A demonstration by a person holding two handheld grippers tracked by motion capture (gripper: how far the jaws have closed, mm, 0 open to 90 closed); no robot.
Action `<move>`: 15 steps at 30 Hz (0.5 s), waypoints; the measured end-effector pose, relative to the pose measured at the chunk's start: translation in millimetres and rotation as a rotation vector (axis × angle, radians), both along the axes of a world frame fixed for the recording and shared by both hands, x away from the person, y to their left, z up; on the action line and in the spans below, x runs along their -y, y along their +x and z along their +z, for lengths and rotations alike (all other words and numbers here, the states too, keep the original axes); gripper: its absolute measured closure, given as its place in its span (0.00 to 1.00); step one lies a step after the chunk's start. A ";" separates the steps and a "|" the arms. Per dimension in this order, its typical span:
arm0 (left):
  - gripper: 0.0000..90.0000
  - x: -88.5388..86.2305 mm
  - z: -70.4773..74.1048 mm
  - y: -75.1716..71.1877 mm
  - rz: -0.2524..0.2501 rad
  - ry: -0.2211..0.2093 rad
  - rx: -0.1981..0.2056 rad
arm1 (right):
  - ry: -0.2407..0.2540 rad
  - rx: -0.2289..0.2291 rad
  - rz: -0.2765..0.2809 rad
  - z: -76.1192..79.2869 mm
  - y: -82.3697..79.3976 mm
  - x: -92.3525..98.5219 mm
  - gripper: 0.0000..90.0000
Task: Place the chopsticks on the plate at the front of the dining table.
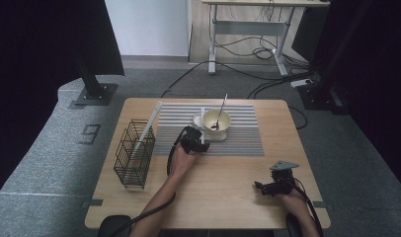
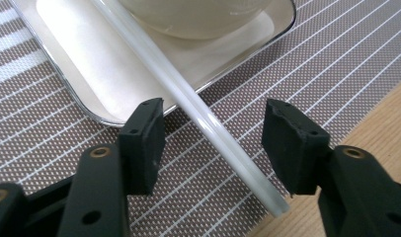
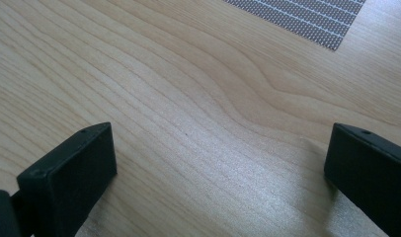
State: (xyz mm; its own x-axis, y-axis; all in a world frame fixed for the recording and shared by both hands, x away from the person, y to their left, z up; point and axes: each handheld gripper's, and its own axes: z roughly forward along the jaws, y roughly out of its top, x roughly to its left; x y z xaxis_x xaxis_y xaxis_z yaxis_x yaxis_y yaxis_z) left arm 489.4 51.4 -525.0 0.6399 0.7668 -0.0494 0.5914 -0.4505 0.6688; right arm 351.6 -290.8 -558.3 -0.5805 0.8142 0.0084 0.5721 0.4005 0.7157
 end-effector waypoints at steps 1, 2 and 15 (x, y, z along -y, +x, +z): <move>0.42 -0.7 1.3 -0.8 -0.002 -0.004 0.006 | 0.000 -0.001 0.000 0.0 0.0 0.0 0.00; 0.41 -1.2 2.4 -1.6 -0.003 -0.007 0.011 | 0.000 -0.001 -0.001 0.0 -0.1 0.0 0.00; 0.15 -4.8 14.0 -20.3 -0.065 -0.054 0.067 | 0.000 -0.002 -0.001 0.1 -0.1 -0.1 0.00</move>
